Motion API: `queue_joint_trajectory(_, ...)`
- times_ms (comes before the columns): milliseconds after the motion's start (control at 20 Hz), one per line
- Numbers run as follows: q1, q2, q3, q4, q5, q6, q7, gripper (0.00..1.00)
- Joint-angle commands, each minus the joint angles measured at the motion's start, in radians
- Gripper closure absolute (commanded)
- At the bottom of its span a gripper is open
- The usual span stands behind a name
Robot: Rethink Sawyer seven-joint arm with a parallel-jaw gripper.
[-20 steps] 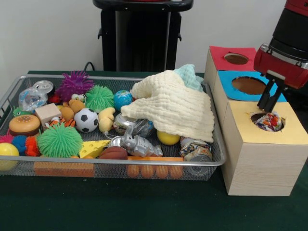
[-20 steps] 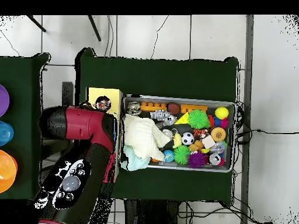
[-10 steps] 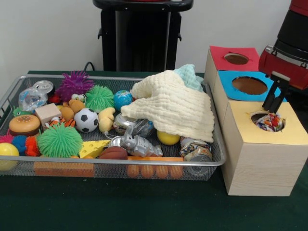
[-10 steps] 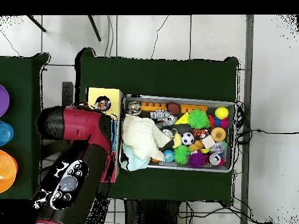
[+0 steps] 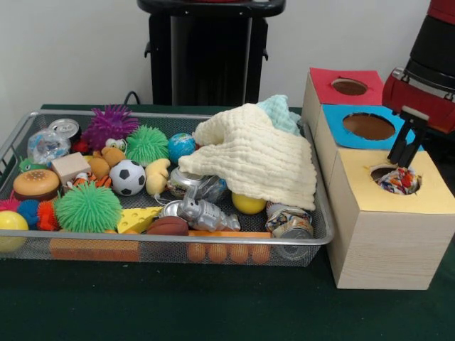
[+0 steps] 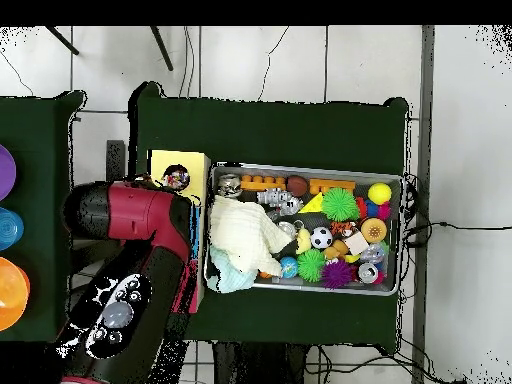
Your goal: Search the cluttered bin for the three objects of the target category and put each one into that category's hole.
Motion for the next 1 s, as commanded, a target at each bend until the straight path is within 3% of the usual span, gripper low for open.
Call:
queue_joint_trajectory(50,-0.021,0.14,0.131,0.002,0.032,-0.117,0.223,1.0)
queue_joint_trajectory(650,-0.028,0.16,0.141,0.009,0.019,-0.168,0.201,1.0)
queue_joint_trajectory(1000,-0.008,0.113,0.088,0.019,0.001,-0.074,0.207,1.0)
